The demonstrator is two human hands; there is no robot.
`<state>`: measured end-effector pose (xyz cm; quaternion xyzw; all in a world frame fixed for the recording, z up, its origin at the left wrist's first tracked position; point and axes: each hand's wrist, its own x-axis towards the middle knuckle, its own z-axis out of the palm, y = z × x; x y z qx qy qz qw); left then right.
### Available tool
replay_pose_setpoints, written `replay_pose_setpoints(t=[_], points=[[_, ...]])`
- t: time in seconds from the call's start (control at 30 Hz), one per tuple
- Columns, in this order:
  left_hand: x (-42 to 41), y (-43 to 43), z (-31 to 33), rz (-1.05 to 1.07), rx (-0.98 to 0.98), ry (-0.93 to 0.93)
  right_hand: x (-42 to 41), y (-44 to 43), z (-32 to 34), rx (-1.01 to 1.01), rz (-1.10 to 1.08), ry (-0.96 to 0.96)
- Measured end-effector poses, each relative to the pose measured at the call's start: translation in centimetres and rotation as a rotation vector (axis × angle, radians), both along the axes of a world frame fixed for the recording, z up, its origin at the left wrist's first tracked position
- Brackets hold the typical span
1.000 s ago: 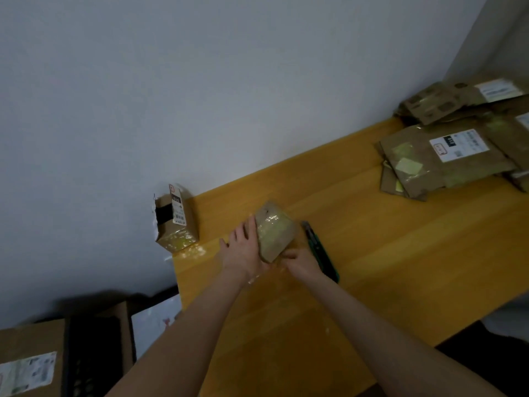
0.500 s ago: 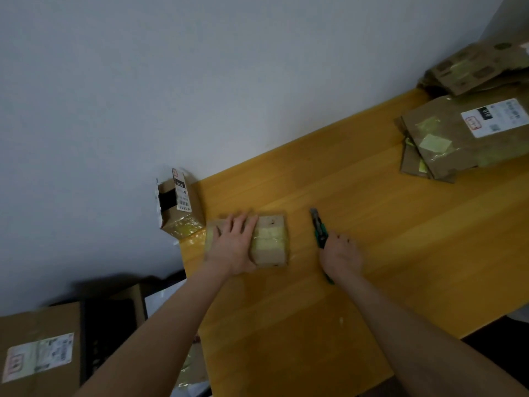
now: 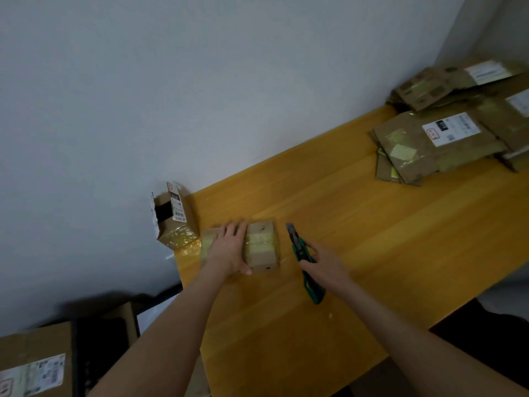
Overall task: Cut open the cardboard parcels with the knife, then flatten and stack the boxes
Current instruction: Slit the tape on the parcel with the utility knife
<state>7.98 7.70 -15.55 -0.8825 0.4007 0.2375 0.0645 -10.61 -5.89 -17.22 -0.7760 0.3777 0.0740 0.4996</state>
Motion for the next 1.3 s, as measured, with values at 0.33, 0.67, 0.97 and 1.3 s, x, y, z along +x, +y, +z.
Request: replay_pose_setpoints(t=[0.33,0.67,0.97,1.3], points=[[0.2,0.1,-0.6,0.01,-0.035,0.009,-0.4,0.2,0.5,-0.097,0.161,0.021],[0.4,0.1,-1.0,-0.001,-0.008,0.005,0.7,-1.0,1.5,-0.221,0.317,0.16],[0.6,-0.2,-0.8,-0.024,0.029,-0.014,-0.2,0.2,1.8,-0.257,0.341,0.192],[0.5,-0.1,-0.5,-0.035,0.044,-0.03,-1.7,0.2,2.2,-0.205,0.356,0.199]])
